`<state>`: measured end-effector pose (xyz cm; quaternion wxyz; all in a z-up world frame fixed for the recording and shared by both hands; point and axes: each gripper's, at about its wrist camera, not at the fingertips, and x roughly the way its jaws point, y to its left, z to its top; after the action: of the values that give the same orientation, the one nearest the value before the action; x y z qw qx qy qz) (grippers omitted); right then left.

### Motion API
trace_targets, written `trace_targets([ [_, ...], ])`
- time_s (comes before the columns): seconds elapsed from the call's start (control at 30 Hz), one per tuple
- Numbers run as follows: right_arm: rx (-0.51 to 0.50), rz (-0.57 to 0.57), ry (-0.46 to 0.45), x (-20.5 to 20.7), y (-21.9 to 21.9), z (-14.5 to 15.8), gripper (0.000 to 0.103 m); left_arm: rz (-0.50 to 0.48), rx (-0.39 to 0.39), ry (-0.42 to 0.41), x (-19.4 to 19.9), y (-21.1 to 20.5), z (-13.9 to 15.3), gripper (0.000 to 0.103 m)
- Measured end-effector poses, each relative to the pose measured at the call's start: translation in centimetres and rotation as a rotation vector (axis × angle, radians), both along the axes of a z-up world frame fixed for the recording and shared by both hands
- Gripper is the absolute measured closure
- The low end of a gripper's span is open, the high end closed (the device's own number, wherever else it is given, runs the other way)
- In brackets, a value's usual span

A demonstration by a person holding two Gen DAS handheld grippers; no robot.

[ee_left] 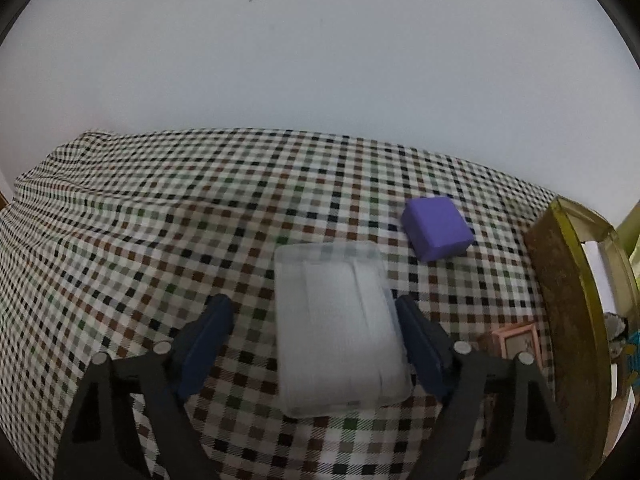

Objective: Organize rigid objects
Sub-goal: 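Grasp the clear plastic box with the left tool while the right tool lifts the green brick, then carry the green brick into the tray with the right tool while the left tool places the clear box there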

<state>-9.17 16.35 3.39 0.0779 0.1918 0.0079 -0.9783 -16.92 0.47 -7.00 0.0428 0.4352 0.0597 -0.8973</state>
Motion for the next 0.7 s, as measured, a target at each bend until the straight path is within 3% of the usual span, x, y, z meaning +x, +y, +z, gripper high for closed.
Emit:
trace_targets([
  [0.03,-0.001,0.000,-0.006,-0.1,0.0,-0.1,0.069,0.000,-0.001,0.003,0.2,-0.2,0.1,0.040],
  [0.1,-0.009,-0.004,-0.015,-0.2,0.0,-0.1,0.069,0.011,-0.003,0.011,0.7,-0.9,0.3,0.049],
  [0.3,-0.028,-0.011,-0.028,-0.3,0.2,-0.2,0.069,0.010,0.067,0.046,1.9,-2.2,0.5,0.049],
  [0.47,-0.052,-0.007,0.001,-0.1,0.7,0.0,0.069,0.041,0.114,0.227,4.6,-2.8,2.3,0.049],
  [0.53,-0.069,0.001,0.025,0.3,0.9,0.4,0.069,0.048,0.089,0.312,6.2,-2.4,3.5,0.049],
  [0.7,-0.043,-0.009,0.075,1.0,0.8,0.8,0.069,0.042,0.002,0.396,8.0,-0.7,4.9,0.049],
])
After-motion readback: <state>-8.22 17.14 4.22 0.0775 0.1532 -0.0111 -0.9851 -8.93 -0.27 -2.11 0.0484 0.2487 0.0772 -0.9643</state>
